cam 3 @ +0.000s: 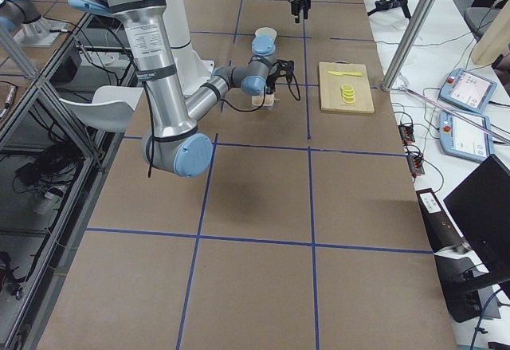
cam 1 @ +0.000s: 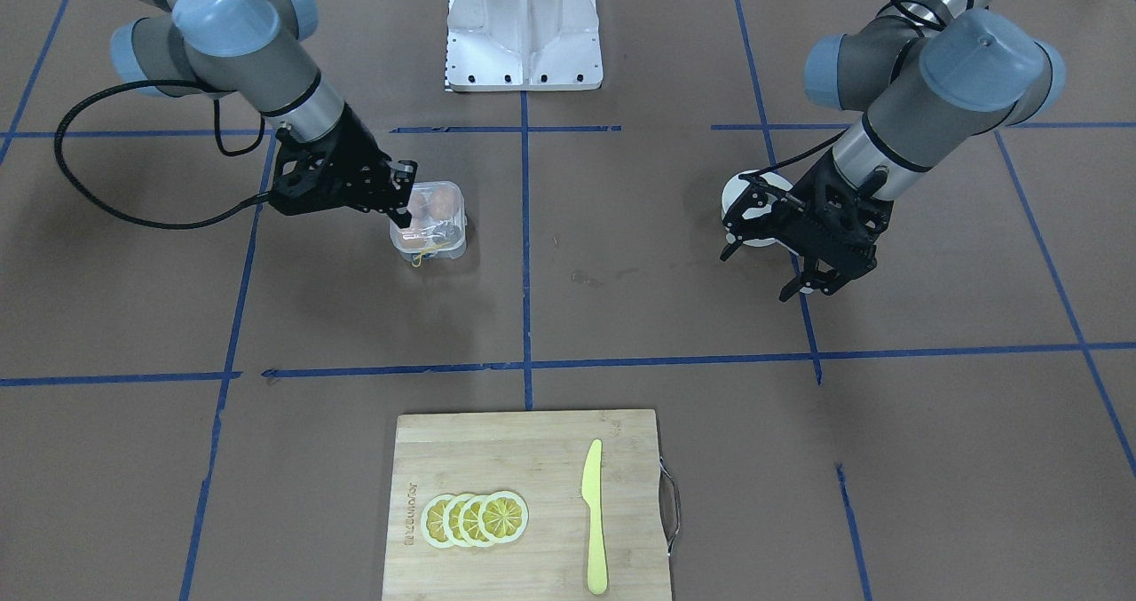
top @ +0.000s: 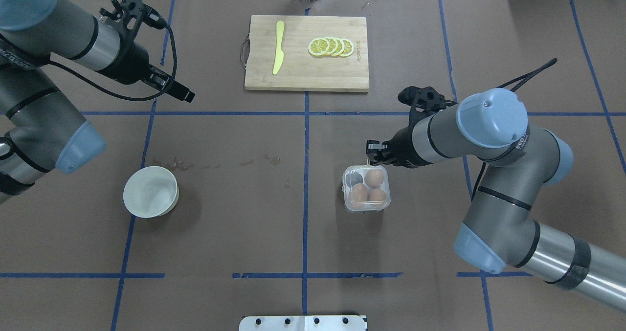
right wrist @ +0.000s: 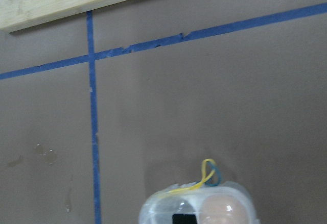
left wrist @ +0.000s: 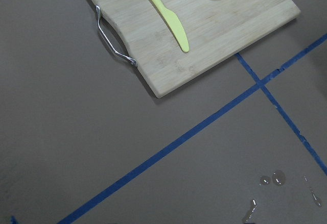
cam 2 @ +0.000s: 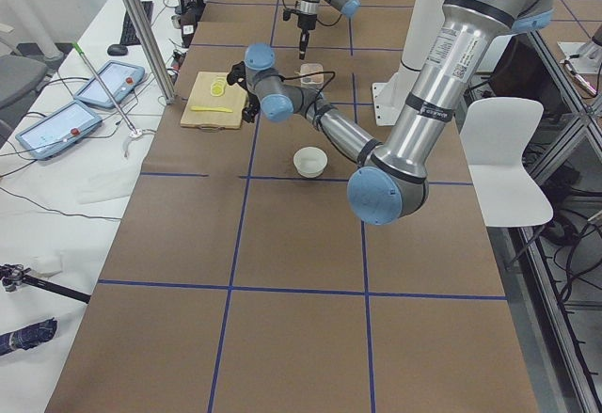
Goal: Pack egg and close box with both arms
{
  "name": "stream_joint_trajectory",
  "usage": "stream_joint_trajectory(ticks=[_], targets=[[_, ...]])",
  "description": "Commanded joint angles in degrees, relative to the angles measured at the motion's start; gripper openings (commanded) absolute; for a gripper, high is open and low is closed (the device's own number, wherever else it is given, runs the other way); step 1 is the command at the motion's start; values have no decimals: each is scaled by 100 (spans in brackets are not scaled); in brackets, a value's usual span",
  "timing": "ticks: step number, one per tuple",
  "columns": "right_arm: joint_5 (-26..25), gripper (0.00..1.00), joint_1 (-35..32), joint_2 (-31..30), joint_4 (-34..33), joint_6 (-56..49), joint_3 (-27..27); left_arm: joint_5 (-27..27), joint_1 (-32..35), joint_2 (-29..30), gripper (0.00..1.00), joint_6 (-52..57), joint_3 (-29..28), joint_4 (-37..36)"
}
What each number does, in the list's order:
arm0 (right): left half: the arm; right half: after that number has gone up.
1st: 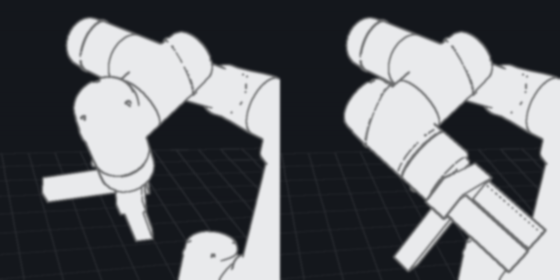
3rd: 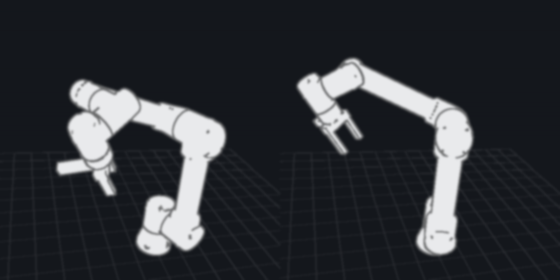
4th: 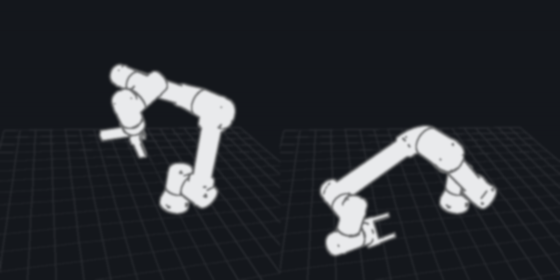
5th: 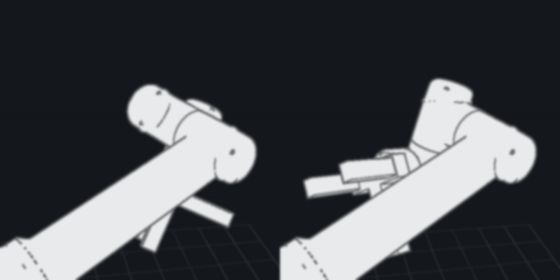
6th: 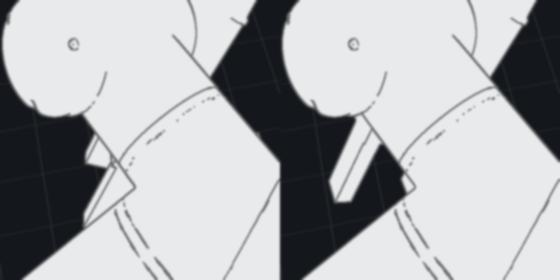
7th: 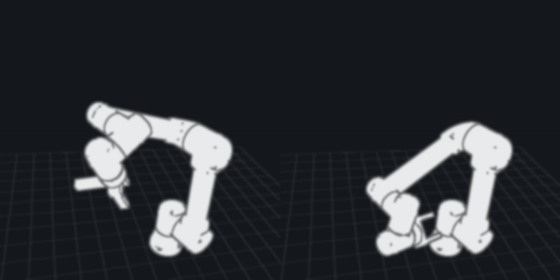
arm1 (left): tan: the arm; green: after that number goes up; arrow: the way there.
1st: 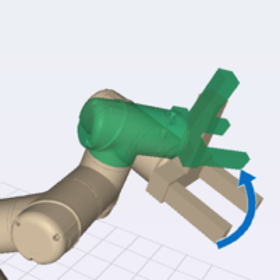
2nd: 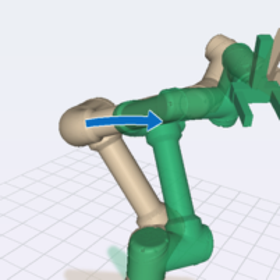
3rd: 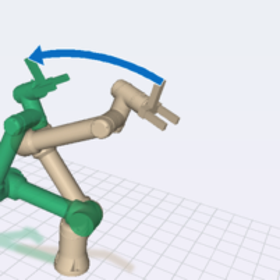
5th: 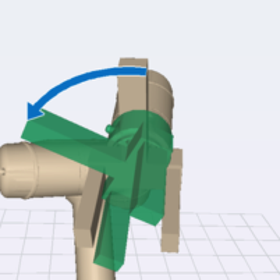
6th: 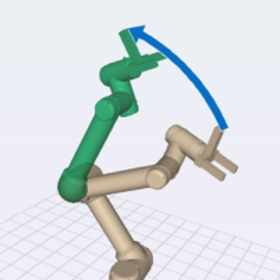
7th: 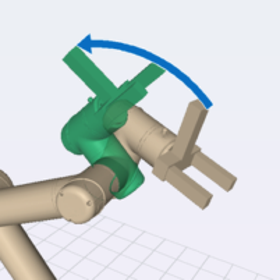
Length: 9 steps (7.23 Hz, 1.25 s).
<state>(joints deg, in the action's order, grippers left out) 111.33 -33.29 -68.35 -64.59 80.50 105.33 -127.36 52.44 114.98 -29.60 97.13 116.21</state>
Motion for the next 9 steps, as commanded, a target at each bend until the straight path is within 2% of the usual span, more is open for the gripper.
stream_joint_trajectory(ticks=[1, 2, 3, 4, 5, 6, 8, 9], targets=[[81, 0, -193, 60, -299, 98, 145, 0, 38, 7, 86, 16, -27, 7], [395, 0, -596, -72, -317, -172, 120, 0, 125, -106, 86, 77, -19, 7], [581, 0, -922, -378, -326, -871, 76, 0, 309, -316, 87, 634, -18, -2], [583, 0, -1291, -746, -326, -1452, 41, 0, 563, -632, 88, 1240, -18, 7], [731, 0, -1712, -1107, -335, -1980, 40, 9, 861, -913, 93, 1681, -18, -2], [863, 99, -2134, -1450, -326, -2542, -12, 18, 1151, -1255, 95, 1764, -27, -2], [1537, 100, -3170, -2066, -483, -3954, -117, 18, 1810, -1722, 99, 2698, -106, -2], [2185, 100, -3941, -2103, -1085, -5094, -248, 18, 2248, -1846, 99, 3358, -219, -11]])
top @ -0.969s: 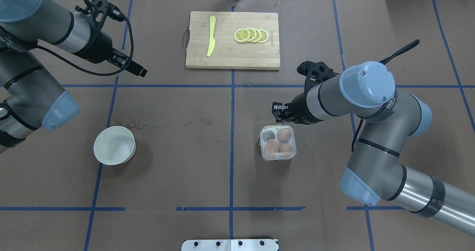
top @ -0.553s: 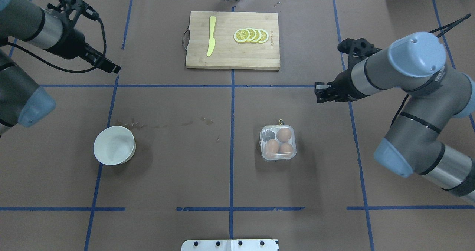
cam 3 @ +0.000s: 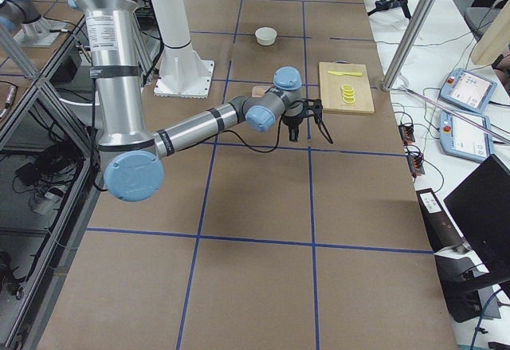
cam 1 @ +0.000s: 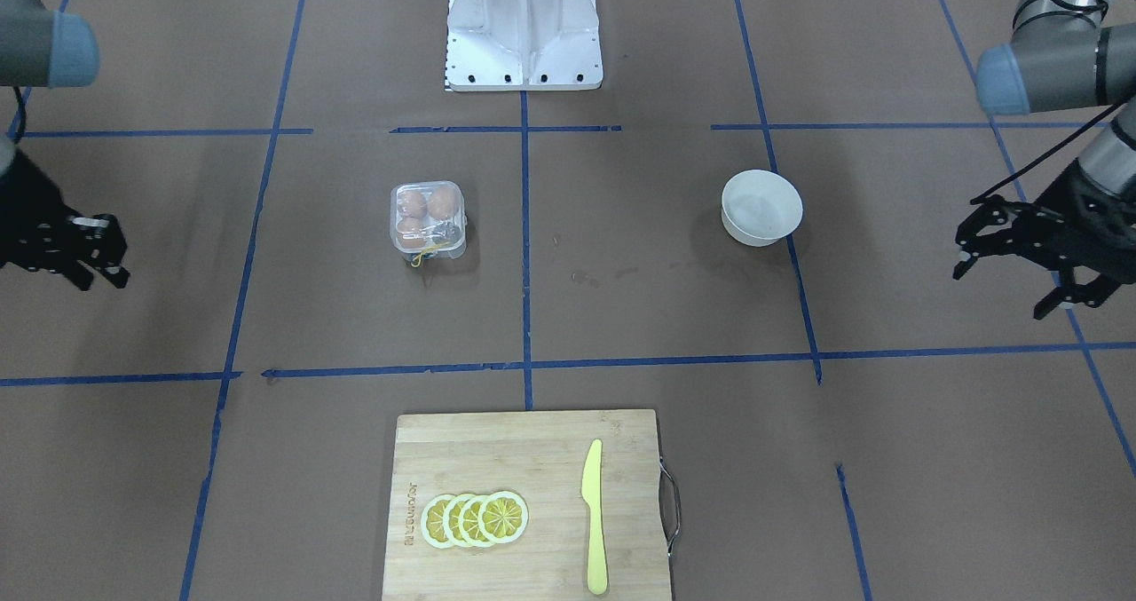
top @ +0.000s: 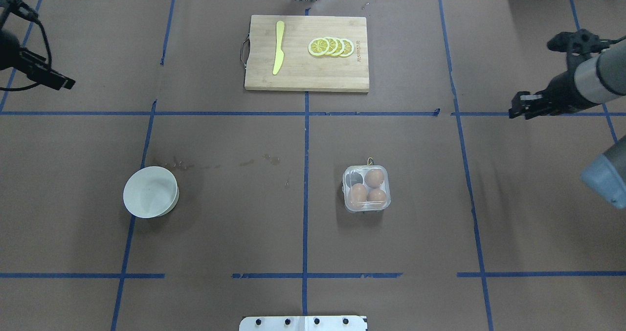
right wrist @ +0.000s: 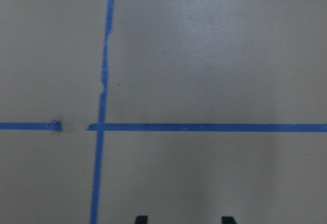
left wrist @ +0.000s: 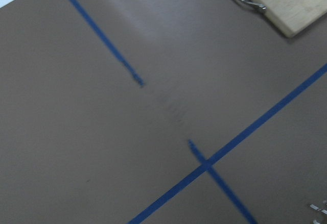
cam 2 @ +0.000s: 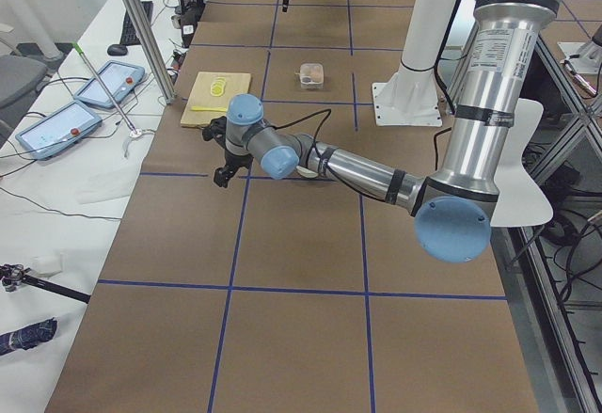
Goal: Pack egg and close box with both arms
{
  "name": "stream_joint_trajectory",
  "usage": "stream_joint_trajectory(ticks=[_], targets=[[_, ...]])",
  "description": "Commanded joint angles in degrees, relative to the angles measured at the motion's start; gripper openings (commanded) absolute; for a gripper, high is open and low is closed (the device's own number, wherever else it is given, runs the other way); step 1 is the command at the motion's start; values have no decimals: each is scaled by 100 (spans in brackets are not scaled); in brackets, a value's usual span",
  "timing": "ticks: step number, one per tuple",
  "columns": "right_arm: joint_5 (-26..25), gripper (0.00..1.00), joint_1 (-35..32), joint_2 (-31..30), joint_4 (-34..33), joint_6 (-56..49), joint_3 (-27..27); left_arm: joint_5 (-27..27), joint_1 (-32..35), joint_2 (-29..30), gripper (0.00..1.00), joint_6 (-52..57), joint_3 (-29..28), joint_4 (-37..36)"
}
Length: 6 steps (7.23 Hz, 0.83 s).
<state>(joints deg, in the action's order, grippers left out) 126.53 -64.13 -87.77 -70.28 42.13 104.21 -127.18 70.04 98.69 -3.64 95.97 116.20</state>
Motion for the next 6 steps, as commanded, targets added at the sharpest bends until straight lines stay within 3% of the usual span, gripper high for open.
stream_joint_trajectory(ticks=[1, 2, 3, 4, 6], targets=[[854, 100, -1369, -126, -1323, -2583, -190, 1, 946, -218, 99, 1282, -201, -279], [829, 100, -1766, -100, -2131, -3614, -217, 9, 1072, -227, 99, 1470, -219, -699], [777, 100, -2048, -82, -2513, -4199, -313, 1, 1334, -210, 100, 1481, -193, -1261], [776, 100, -2164, -91, -2561, -4257, -392, -17, 1763, -140, 100, 1672, -236, -1927], [794, 100, -2200, -170, -2605, -4458, -533, -252, 1908, -130, 100, 1823, -237, -2529]])
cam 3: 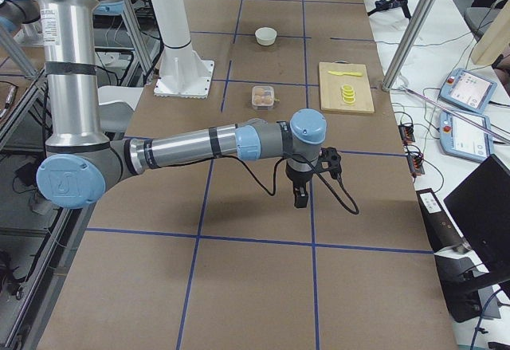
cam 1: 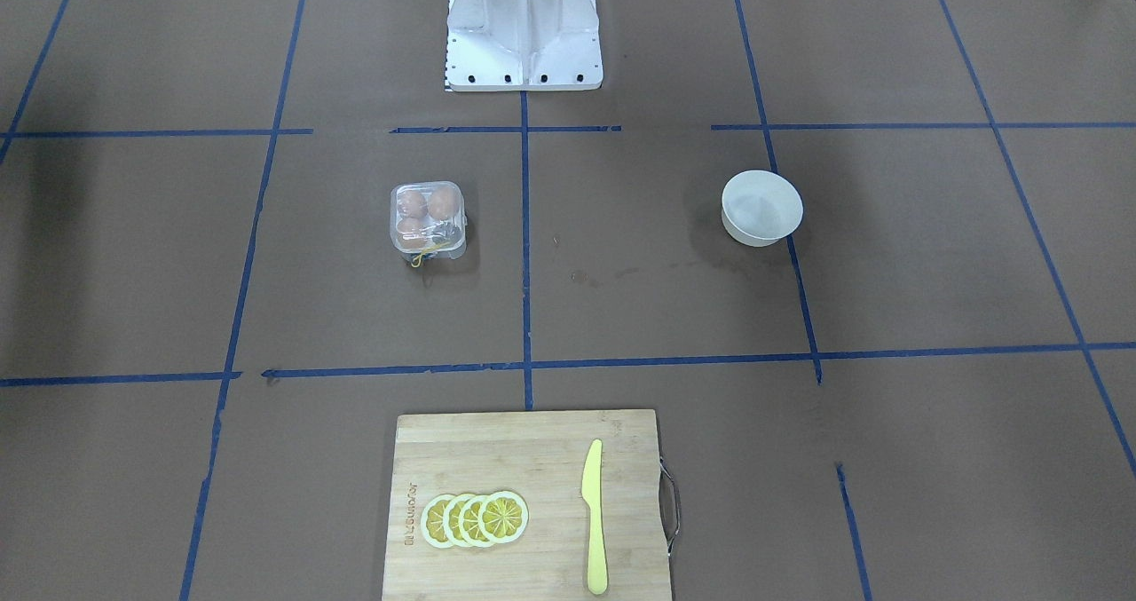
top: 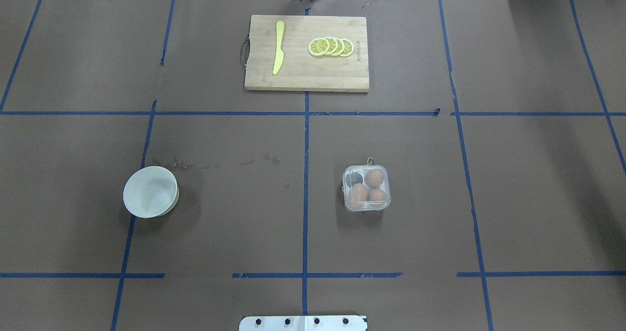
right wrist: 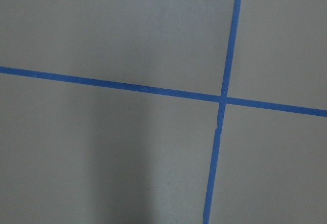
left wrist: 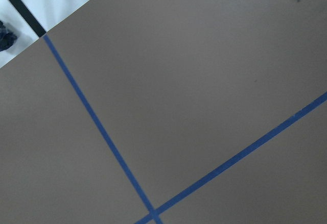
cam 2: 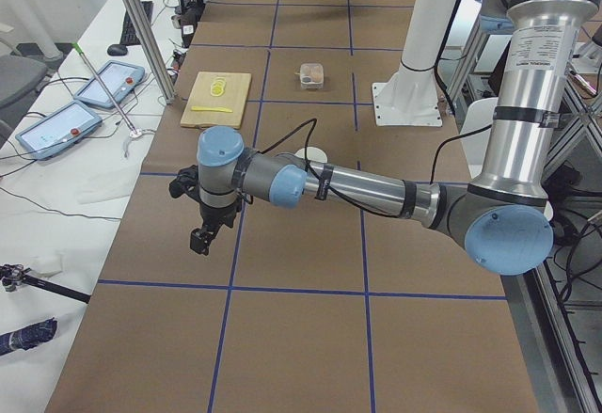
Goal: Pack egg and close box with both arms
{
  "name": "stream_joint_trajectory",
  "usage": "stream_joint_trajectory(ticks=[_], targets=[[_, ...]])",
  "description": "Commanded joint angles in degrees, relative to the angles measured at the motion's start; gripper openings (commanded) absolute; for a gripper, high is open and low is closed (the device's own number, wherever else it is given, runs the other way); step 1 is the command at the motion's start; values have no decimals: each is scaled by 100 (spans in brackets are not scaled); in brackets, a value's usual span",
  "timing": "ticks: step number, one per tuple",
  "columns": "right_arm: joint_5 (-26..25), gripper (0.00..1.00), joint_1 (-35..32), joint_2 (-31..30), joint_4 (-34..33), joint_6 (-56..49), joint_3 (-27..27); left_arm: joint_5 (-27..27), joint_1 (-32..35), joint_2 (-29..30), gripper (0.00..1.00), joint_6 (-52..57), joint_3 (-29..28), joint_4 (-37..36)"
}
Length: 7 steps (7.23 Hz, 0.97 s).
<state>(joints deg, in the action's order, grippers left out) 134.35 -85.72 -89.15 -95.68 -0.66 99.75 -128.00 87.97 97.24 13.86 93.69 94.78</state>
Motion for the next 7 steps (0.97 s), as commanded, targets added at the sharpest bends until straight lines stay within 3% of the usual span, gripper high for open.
stream_joint_trajectory(ticks=[1, 3, 7], targets=[[4, 100, -24, 28, -143, -232, -174, -338, 133, 14, 100, 56, -8, -642], [3, 100, -6, 55, -135, -215, -184, -454, 124, 75, 100, -58, 36, -1153], [39, 100, 3, 64, -56, -136, -289, -427, 115, 76, 100, -303, 44, -1146]])
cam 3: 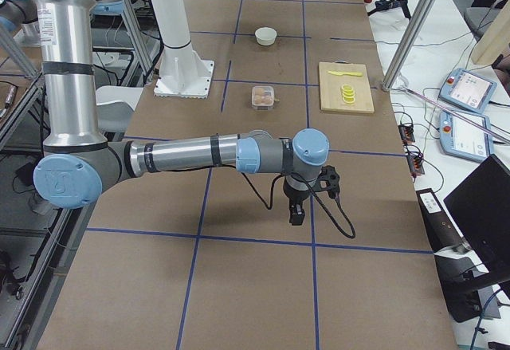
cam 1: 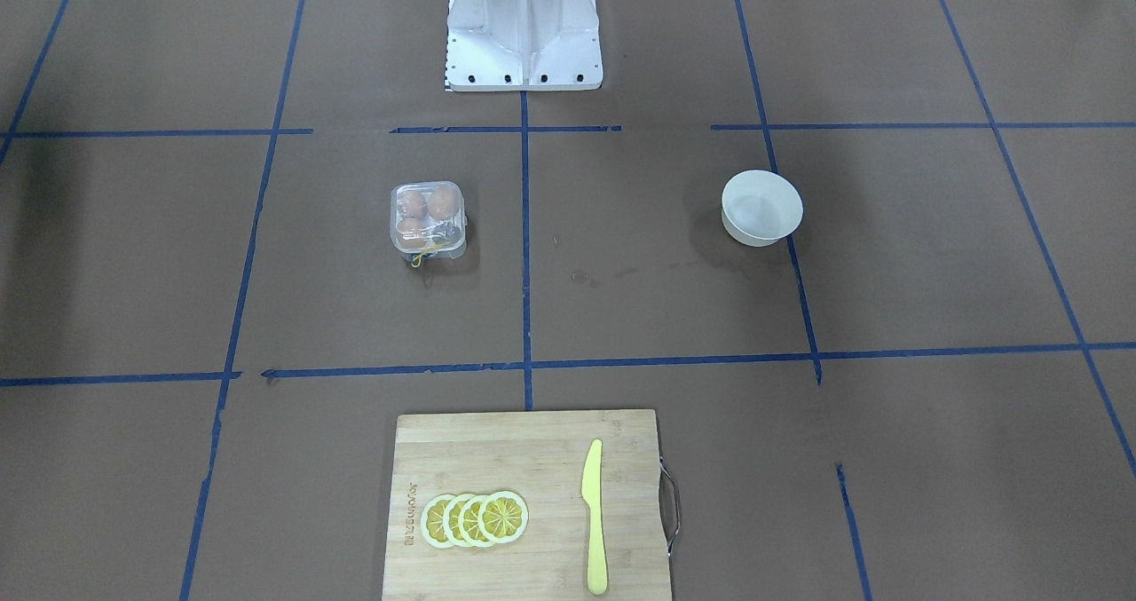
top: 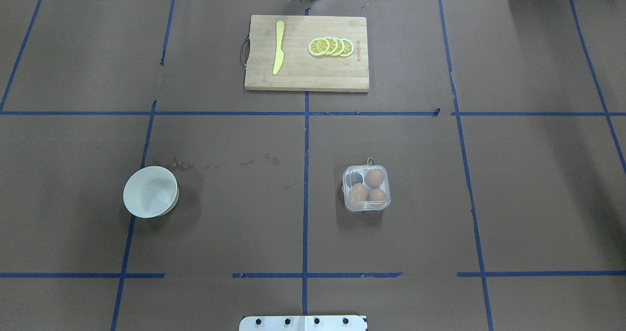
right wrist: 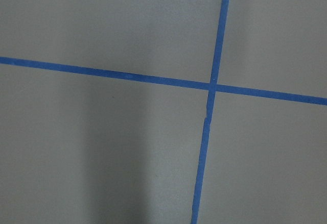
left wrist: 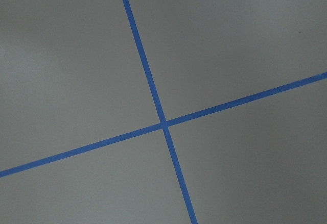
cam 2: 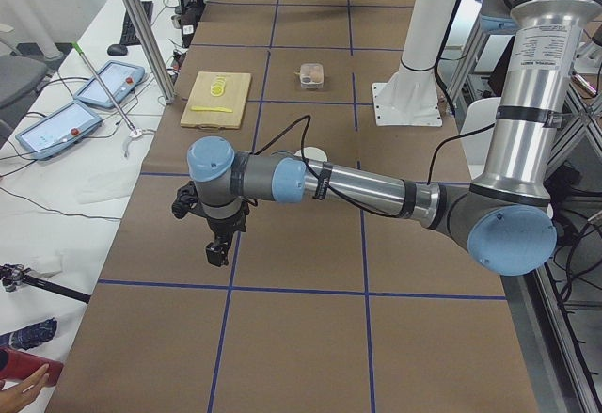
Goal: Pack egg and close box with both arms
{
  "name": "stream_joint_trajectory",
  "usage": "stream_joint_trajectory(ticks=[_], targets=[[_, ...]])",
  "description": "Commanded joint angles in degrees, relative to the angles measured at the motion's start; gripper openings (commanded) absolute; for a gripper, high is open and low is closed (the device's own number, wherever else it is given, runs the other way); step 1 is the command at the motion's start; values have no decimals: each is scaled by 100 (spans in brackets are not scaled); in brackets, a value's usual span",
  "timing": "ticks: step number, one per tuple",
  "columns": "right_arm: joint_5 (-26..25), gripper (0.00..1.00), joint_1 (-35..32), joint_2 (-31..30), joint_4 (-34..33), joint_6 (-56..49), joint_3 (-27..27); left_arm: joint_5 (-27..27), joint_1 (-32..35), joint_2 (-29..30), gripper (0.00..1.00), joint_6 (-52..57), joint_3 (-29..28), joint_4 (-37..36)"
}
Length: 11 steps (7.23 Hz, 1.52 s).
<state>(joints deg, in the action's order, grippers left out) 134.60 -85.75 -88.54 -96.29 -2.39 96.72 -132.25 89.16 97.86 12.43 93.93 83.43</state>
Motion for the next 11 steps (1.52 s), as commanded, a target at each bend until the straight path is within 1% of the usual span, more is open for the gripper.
stream_joint_trajectory(ticks=[1, 3, 4, 5, 7, 11], targets=[[13, 100, 6, 4, 14, 46, 48, 6, 5, -21, 100, -502, 89, -29], [22, 100, 6, 4, 14, 55, 66, -37, 5, -91, 100, -514, 72, -37], [22, 100, 6, 4, 14, 55, 66, -29, 5, -301, 100, -462, 81, 67], [22, 100, 14, 4, 14, 107, 66, 15, -4, -320, 100, -505, 73, 242], [22, 100, 15, 4, 14, 195, 66, 6, -4, -233, 100, -505, 90, 261], [83, 100, 23, 13, 14, 195, 92, 15, -22, -250, 100, -461, 134, 208]])
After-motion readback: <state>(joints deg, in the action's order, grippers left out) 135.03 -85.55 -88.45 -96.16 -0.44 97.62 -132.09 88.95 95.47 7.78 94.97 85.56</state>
